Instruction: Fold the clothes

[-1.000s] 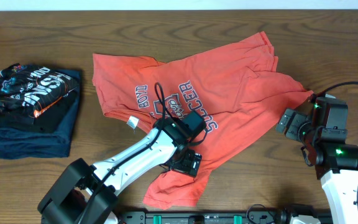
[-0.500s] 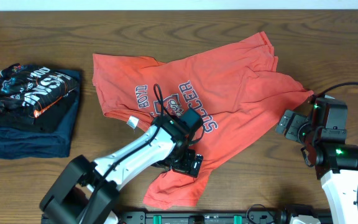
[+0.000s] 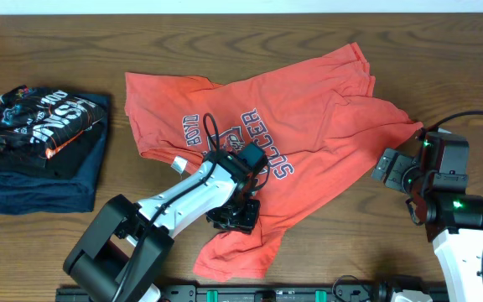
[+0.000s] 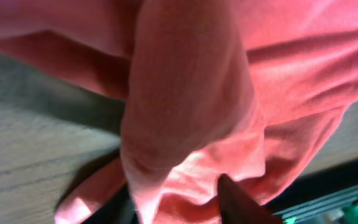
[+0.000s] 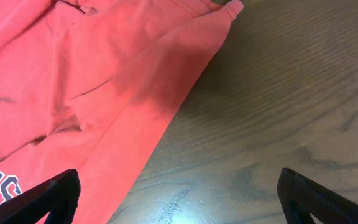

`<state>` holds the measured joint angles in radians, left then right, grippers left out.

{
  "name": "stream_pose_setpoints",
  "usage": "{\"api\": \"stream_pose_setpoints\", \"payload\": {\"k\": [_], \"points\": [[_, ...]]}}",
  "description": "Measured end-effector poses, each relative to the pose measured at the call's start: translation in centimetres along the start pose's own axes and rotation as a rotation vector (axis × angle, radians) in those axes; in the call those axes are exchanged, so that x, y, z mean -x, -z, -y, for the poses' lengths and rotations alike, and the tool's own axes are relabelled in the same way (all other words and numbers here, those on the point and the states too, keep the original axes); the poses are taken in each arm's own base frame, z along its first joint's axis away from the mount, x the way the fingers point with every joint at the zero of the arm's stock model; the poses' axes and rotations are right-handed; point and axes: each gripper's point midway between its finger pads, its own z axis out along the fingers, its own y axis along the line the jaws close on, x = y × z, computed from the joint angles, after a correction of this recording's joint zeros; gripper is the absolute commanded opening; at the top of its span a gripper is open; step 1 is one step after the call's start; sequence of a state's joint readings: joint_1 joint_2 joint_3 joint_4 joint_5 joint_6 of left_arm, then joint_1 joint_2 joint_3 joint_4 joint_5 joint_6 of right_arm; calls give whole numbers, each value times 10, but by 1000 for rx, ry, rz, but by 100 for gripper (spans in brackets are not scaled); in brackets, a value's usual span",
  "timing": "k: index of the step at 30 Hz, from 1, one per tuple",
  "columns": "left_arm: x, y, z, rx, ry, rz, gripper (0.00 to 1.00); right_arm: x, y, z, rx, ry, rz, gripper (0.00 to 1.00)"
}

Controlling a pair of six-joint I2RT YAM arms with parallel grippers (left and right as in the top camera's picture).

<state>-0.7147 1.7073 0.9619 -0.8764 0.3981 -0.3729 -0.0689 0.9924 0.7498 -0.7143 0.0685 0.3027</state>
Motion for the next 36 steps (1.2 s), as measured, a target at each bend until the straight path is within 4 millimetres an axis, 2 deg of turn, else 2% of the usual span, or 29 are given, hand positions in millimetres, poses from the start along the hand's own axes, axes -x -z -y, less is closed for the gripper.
{"api": "stream_pose_setpoints", "payload": {"k": [4,14,21,22,23,25,26,28,30,36], "points": [[-1,0,3,-15,12,-7,6,0,0,0,0,0,0,99],[-2,0,3,-19,20,-10,6,0,0,0,-1,0,-2,99],[3,6,-6,-2,47,15,6,-1,0,0,-1,0,-3,99],[5,9,-8,-6,59,29,14,-1,0,0,-1,0,-3,99],[6,12,-9,-10,66,39,27,-1,0,0,-1,0,-3,99],[9,16,-11,-16,86,55,43,-1,0,0,-1,0,-2,99],[10,17,-12,-16,95,59,56,0,0,0,-1,0,-2,99],[12,17,-10,-21,101,67,68,0,0,0,0,0,-1,99],[15,17,-8,-26,95,80,76,0,0,0,0,0,0,99],[20,16,-2,-37,90,104,79,-1,0,0,-1,0,-3,99]]}}
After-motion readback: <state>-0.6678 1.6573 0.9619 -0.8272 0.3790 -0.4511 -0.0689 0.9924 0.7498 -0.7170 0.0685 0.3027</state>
